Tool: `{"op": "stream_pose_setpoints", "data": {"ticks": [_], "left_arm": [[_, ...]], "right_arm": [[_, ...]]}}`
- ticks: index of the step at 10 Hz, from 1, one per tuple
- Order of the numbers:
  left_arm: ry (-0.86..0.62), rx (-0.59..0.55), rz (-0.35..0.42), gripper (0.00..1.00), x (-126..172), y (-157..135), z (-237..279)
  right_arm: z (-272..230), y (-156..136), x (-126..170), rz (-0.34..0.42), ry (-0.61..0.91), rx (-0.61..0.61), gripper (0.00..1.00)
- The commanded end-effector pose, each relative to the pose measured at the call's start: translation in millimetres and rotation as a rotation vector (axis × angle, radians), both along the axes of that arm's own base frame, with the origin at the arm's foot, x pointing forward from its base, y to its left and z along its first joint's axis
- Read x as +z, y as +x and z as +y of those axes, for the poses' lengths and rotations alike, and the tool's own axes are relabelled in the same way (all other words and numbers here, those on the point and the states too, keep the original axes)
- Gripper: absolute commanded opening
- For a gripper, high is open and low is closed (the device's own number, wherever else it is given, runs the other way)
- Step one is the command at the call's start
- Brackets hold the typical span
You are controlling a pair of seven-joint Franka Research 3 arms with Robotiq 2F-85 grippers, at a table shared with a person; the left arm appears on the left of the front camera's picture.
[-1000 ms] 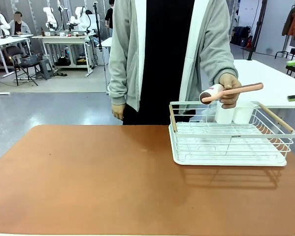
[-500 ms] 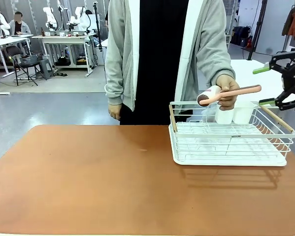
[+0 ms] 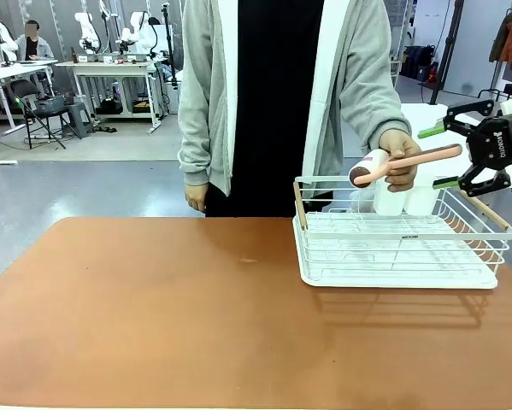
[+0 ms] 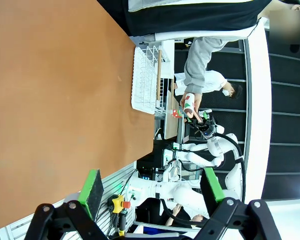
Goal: Clean the table.
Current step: Pick up the Lint Roller when the human hands it over.
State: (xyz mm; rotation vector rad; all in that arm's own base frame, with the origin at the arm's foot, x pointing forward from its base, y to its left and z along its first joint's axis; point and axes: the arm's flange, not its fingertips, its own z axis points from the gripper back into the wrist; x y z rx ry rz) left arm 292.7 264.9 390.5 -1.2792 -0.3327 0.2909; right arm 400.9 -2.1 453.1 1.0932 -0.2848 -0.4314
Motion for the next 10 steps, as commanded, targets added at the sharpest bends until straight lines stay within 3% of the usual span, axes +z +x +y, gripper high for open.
{"op": "stream_pose_setpoints", "data": {"ticks": [1,10], "left_arm": [[0.000,-0.017,-0.020,1.00,0.3,-6.2,0.9],[0.000,-0.017,-0.020,1.00,0.3,-6.2,0.9]], "right_arm": [[2.6,3.6,1.4,-0.019,0.016,0.018,0.88],[-2.7,3.3,1.4,-0.027,0.026,0.013,0.04]]}}
